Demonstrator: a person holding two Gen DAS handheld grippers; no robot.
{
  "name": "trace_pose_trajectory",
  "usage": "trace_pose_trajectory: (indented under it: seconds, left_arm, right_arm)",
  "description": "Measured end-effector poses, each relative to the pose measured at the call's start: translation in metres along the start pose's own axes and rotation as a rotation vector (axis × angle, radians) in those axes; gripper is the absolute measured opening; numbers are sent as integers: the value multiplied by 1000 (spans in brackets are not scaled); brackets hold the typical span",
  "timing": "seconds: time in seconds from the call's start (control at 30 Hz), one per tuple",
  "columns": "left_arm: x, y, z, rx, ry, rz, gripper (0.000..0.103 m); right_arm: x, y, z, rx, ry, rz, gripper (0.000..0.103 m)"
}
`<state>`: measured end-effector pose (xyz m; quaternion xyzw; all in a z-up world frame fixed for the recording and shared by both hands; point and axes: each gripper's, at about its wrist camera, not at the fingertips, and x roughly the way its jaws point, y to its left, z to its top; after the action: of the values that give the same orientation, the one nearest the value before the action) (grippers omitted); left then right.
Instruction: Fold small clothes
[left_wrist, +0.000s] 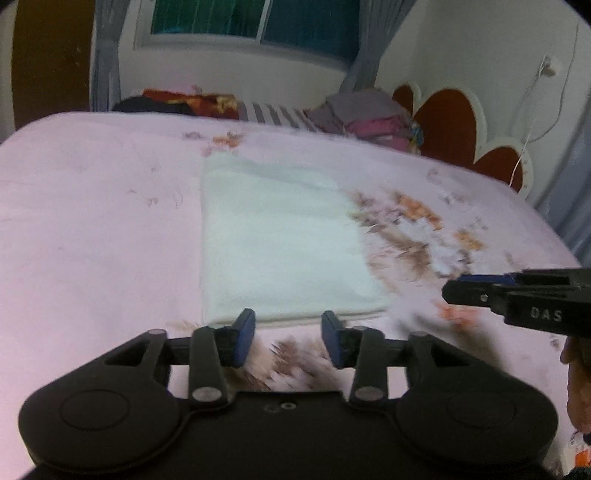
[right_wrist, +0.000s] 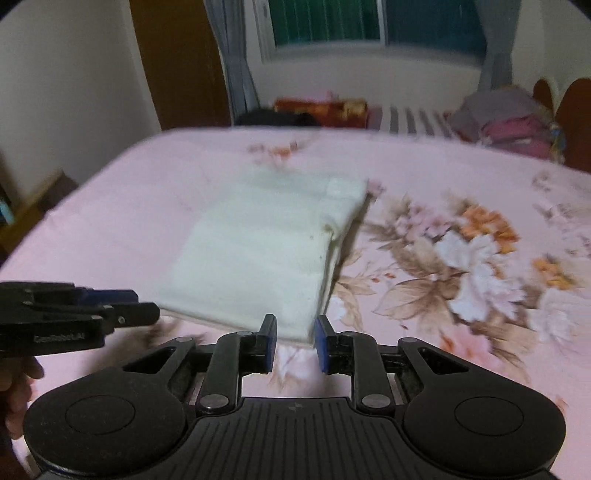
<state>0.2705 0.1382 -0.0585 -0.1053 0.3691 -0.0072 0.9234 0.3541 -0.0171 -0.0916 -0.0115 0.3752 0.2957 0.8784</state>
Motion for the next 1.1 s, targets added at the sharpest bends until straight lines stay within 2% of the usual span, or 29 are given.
trace_pose_trajectory:
  seconds: [0.03,0.1,0.23,0.27,0.3,0.33,0.37,0.4,0.47,0.67,0.87,1.1]
  left_arm:
    - [-14,-4,-4,0,-19,14,44]
    - [-40,-14,-12,1,-54,36,72]
    - [-87,-33,-28,35,-123,102,90]
    - [-99,-37,-32,40,-144,116,101]
    - [-111,-42,-37,43,-176,130,103]
    - [-123,-46,-42,48,-203,147,103]
    - [-132,-50,-46,51,-205,169,103]
    - [-139,-55,-49,53,-197,184,103]
    - [-156,-61,-60,58,-221,194,103]
    - [-185,-73,-79,54,-227,214,103]
    - [-203,-77,-80,74,-243,208,103]
    - [-211,-84,-81,87,-268,200,103]
  right_arm:
    - [-18,3,-4,0,-23,0,23]
    - [-47,6,-11,3,-55,6,23]
    - [-94,15,-29,19,-93,21,23]
    - [-105,19,-34,20,-102,18,23]
    - [-116,23,-39,21,-111,16,24]
    - [-125,26,-43,23,-121,9,35]
    - [-132,30,-47,28,-131,-27,92]
    - [-138,34,-52,31,-152,-89,101]
    - [-145,42,-60,-6,-189,-140,103]
    - [-159,56,-69,39,-196,-141,103]
    - [-182,76,-88,26,-184,-165,103]
    - [-207,76,-95,43,-223,-175,103]
